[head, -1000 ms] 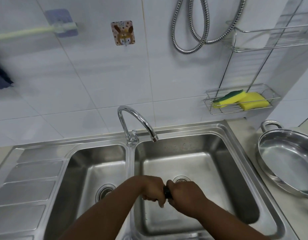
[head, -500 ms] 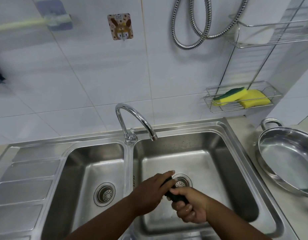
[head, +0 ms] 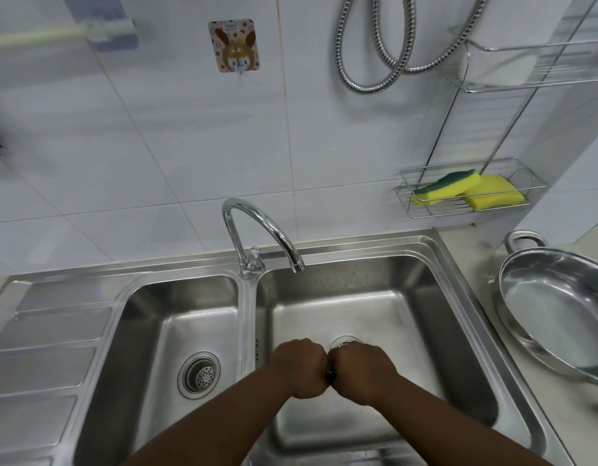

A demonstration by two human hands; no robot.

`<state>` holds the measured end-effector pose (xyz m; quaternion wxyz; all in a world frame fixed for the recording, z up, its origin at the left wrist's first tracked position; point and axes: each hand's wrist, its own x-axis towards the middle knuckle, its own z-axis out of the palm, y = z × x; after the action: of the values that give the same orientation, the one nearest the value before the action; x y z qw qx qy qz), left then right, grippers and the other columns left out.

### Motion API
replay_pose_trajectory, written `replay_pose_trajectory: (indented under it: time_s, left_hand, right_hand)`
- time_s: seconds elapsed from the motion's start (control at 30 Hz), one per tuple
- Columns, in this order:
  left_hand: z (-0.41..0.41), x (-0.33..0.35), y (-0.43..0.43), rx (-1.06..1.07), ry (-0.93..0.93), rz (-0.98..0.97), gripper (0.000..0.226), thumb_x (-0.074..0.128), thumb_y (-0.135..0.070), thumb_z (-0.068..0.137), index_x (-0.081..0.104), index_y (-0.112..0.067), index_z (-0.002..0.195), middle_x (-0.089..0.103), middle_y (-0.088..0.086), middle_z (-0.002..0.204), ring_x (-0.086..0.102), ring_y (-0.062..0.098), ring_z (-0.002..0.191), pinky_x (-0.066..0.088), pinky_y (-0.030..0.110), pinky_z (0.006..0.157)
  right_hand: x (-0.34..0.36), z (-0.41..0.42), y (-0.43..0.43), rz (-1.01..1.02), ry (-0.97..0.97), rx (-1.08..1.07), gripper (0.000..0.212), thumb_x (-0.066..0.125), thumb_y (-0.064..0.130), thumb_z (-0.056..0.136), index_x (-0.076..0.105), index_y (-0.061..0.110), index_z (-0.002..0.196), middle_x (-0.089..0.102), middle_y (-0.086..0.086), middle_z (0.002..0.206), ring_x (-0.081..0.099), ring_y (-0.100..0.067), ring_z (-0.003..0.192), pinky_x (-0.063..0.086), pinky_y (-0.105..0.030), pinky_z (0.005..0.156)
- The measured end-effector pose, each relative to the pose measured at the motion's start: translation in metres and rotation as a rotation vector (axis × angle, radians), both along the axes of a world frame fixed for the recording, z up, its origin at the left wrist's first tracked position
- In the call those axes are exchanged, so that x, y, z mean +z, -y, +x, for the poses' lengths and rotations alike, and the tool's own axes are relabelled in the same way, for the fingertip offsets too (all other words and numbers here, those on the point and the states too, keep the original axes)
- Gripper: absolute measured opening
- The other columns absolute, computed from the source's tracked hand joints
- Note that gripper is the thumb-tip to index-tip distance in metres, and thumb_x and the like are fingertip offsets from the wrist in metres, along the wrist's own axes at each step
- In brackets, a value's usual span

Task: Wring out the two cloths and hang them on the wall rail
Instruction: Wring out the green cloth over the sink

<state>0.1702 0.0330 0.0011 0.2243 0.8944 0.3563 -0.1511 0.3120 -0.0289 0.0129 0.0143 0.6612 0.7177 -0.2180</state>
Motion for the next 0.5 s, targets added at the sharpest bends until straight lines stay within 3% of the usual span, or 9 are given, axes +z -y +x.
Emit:
replay_pose_trajectory:
  time_s: [0.03,0.13,0.2,0.27,0.4,0.47,0.5]
  left_hand:
    - [0.001,-0.001,0.002,0.069,-0.01,-0.128,0.02,0.057,-0.024,0.078,0.055,-0.015,0.06,0.049,-0.001,0.057,0.066,0.032,0.075,0.047,0.032,0.063]
    - [0.002,-0.003,0.013,0.341,0.036,-0.539,0.013,0.073,-0.021,0.073,0.065,-0.012,0.068,0.048,-0.004,0.056,0.056,0.019,0.058,0.042,0.029,0.06]
    - [-0.003,-0.003,0.021,0.541,0.077,-0.802,0.019,0.074,-0.016,0.07,0.059,-0.016,0.059,0.037,-0.001,0.049,0.035,0.015,0.042,0.029,0.028,0.05]
    - [-0.01,-0.004,0.026,0.642,0.093,-0.992,0.026,0.072,-0.012,0.071,0.054,-0.019,0.054,0.027,0.002,0.05,0.023,0.015,0.042,0.018,0.027,0.048]
    - [-0.02,-0.002,0.019,0.6,0.074,-1.047,0.032,0.076,-0.016,0.069,0.048,-0.023,0.056,0.031,0.003,0.053,0.026,0.015,0.045,0.019,0.029,0.05]
    - [-0.022,0.002,0.014,0.476,0.033,-0.905,0.018,0.078,-0.021,0.072,0.061,-0.018,0.074,0.049,0.005,0.061,0.044,0.017,0.052,0.033,0.029,0.052]
    - [-0.021,0.002,0.012,0.384,0.012,-0.772,0.02,0.078,-0.023,0.074,0.065,-0.016,0.088,0.061,0.007,0.075,0.056,0.02,0.064,0.041,0.028,0.058]
  right_hand:
    - [-0.01,0.003,0.001,0.116,0.105,0.126,0.003,0.066,0.028,0.069,0.066,0.026,0.07,0.065,0.003,0.063,0.058,-0.017,0.053,0.031,-0.024,0.048]
    - [-0.02,0.01,-0.001,0.118,0.248,0.306,0.021,0.077,0.031,0.044,0.063,0.027,0.059,0.056,0.004,0.041,0.05,-0.013,0.03,0.018,-0.019,0.04]
    - [-0.024,0.012,-0.003,0.111,0.272,0.367,0.024,0.077,0.032,0.044,0.061,0.025,0.061,0.055,0.003,0.039,0.049,-0.014,0.029,0.018,-0.018,0.04]
    - [-0.026,0.009,-0.004,0.134,0.277,0.422,0.025,0.077,0.033,0.047,0.059,0.024,0.063,0.055,0.003,0.039,0.05,-0.015,0.029,0.02,-0.018,0.04]
    - [-0.036,0.002,-0.001,0.193,0.252,0.474,0.034,0.076,0.029,0.058,0.057,0.019,0.085,0.057,0.001,0.043,0.051,-0.02,0.031,0.029,-0.021,0.037]
    - [-0.034,0.001,0.004,0.248,0.192,0.483,0.044,0.068,0.03,0.069,0.051,0.014,0.107,0.064,-0.004,0.055,0.058,-0.025,0.041,0.032,-0.026,0.041]
    - [-0.029,0.001,0.006,0.268,0.11,0.455,0.044,0.062,0.032,0.077,0.047,0.013,0.114,0.068,-0.008,0.068,0.063,-0.029,0.053,0.034,-0.029,0.046]
